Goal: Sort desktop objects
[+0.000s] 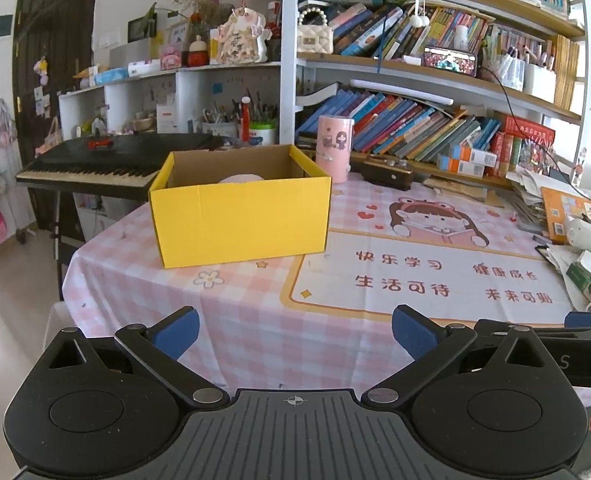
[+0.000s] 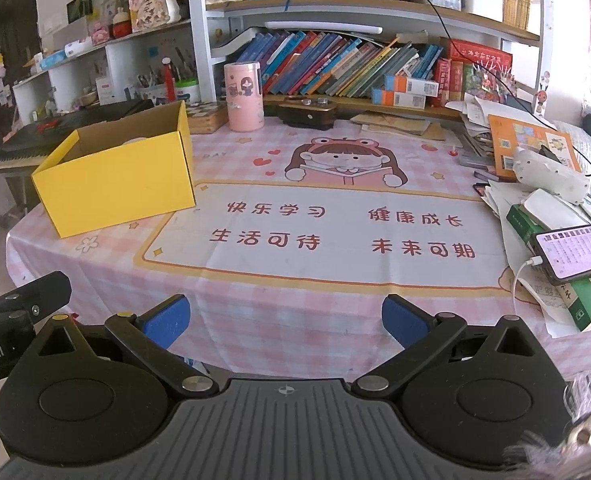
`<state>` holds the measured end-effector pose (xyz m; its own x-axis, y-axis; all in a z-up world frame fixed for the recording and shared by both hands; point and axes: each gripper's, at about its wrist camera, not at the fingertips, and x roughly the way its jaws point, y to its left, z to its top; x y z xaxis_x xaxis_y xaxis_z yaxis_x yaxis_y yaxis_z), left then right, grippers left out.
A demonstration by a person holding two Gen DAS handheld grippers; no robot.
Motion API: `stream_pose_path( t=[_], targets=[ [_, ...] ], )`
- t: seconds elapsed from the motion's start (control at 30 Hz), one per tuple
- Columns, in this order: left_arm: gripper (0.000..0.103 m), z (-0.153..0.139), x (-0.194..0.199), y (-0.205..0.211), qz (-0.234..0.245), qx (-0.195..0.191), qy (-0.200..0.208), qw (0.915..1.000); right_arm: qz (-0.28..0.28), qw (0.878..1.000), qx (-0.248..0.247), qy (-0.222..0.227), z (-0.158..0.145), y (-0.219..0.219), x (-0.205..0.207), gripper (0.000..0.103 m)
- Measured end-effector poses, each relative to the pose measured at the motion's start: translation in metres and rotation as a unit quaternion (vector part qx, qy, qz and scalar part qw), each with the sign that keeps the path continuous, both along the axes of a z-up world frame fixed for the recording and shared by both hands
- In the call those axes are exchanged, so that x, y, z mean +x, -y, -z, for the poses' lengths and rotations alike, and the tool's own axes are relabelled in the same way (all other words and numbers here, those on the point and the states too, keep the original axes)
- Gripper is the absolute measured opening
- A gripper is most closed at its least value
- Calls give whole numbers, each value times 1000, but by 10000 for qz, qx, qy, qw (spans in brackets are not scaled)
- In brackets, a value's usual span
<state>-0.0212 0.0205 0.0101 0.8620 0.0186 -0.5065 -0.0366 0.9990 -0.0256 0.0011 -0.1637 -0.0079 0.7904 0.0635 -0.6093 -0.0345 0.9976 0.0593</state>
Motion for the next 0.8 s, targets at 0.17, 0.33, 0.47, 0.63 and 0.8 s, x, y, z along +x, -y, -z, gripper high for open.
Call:
stream_pose_path(
  t=[0.17,0.33,0.47,0.63,0.8],
  targets=[
    [103,1,1,-1,35,-28,-41,10000,3,10000,0,0,0,0,0,103],
    [103,2,2,-1,67,-42,-83,9999,4,10000,-4,-3,0,-1,0,103],
    [103,3,3,-2,59,-58,-114,9999,1,10000,-6,-3,0,-1,0,103],
    [103,3,4,-3,53,-59,-123,9999,1,10000,-16,-4,0,-3,1,103],
    [103,4,6,-4,59,-64,-149,9999,0,10000,-16,-3,0,-3,1,103]
  ],
)
